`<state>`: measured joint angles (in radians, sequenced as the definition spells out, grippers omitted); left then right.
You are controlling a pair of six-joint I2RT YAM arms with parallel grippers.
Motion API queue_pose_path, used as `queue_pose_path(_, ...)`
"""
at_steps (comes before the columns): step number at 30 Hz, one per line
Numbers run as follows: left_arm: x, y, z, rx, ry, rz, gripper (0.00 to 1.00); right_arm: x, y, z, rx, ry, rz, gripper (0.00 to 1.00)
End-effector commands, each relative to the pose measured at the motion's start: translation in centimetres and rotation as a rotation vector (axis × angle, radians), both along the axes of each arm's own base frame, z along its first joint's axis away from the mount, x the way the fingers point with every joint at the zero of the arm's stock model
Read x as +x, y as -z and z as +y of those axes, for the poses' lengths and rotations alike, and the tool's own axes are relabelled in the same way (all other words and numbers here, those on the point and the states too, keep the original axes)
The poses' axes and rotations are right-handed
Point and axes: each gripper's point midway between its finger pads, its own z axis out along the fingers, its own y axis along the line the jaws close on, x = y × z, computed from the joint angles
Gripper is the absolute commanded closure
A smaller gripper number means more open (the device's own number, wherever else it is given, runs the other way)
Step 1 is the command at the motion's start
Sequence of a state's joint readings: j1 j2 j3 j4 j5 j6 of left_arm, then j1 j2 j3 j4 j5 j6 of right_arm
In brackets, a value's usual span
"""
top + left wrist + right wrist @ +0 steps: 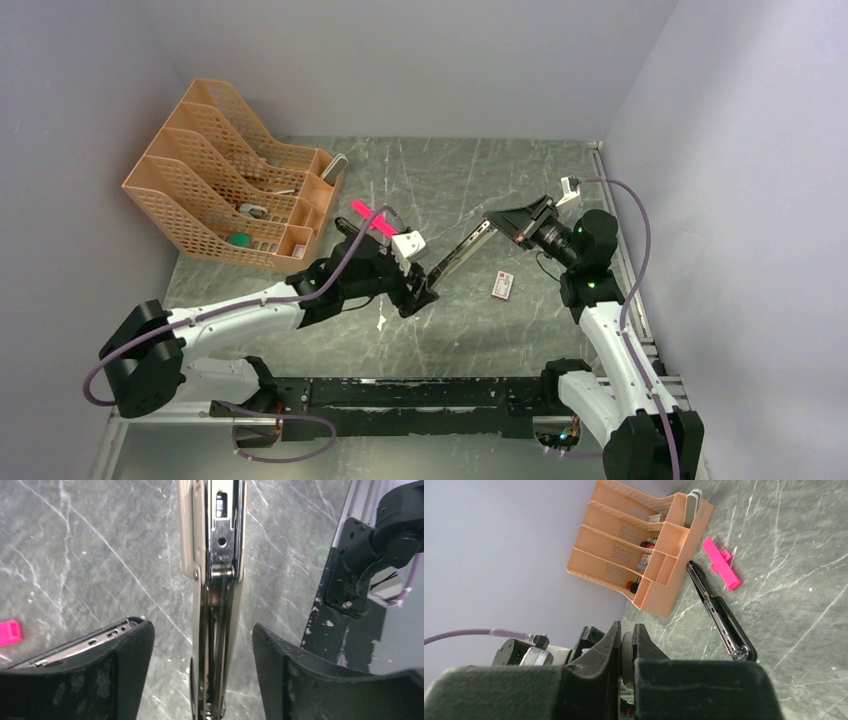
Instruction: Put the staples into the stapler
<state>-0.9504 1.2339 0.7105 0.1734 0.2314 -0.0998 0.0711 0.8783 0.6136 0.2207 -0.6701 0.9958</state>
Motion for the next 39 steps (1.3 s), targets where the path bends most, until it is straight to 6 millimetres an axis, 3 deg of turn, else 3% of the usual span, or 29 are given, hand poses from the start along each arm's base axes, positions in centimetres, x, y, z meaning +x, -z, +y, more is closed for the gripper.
queue_pose_path(1, 0.6, -2.2, -1.7, -0.039, 0.033, -0.053, 0.35, -0.6, -2.2, 0.3, 0.053, -0.03, -0.052, 1.0)
queue_pose_path(8, 0.8, -1.8, -1.5, -0.015, 0.017, -0.041, 0.86, -0.3, -1.6, -0.1, 0.035, 0.005, -0.038, 1.0)
queue_pose_path(10, 0.8, -2.2, -1.1, -0.015, 0.003, -0.045, 0.93, -0.2, -1.5, -0.5, 0.013, 0.039, -0.041, 1.0)
queue_pose_path(12, 0.8, -2.8, -0.4, -0.018, -0.017, -0.052, 0.93, 0.2, -1.2, -1.3, -0.039, 0.089, -0.047, 0.98)
queue_pose_path(18, 0.0, -4.8, 2.2, 0.021, -0.062, -0.056, 0.93, 0.6, -1.3, -4.0, -0.232, 0.237, -0.083, 0.58)
queue_pose_path(22, -1.1, -5.1, 3.5, 0.062, -0.039, -0.044, 0.93, 0.6, -1.7, -5.3, -0.294, 0.299, -0.102, 0.45)
queue_pose_path(31, -2.3, -4.6, 6.2, 0.172, -0.012, -0.078, 0.93, 0.0, -3.8, -6.0, -0.37, 0.333, -0.265, 0.4)
queue_pose_path(36, -2.5, -4.6, 6.6, 0.199, 0.022, -0.111, 0.93, -1.5, -6.0, -3.1, -0.365, 0.153, -0.49, 0.41)
queue_pose_path(39, -2.8, -4.5, 6.5, 0.221, 0.067, -0.132, 0.93, -2.7, -6.0, -0.8, -0.342, 0.0, -0.572, 0.41)
